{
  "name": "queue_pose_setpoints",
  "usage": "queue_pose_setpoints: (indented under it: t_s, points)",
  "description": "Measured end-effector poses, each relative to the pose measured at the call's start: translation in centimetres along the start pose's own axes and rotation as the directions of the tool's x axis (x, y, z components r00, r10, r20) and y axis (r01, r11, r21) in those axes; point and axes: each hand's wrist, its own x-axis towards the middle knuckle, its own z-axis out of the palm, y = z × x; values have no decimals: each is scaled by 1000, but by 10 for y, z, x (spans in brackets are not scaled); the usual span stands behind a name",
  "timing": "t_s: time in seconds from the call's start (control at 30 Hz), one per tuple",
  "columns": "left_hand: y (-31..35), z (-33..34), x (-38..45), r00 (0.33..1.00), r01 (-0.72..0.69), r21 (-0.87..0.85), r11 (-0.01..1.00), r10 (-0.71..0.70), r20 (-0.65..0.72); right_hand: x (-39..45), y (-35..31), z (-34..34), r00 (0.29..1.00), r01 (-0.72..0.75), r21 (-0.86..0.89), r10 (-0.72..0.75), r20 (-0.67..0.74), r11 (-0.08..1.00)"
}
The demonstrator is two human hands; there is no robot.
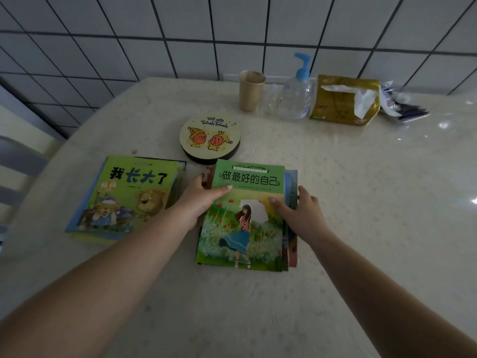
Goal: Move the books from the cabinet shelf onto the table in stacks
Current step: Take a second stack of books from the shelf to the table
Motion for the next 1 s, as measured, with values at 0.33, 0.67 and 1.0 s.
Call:
queue_pose_setpoints:
  t_s: [0.33,0.67,1.0]
  points:
    - [-6,-20,-87,978,-159,-138,978,136,-158,-69,-27,-7,946,325,74,-323,-38,943]
    - [-78,-57,-189,970,-129,-349,928,45,-239,-142,-43,57,872,432,158,-456,180,888]
    - [-192,-116,-338,867,-195,-490,849,-84,-491,-264,-58,159,661,625,113,-601,450,773]
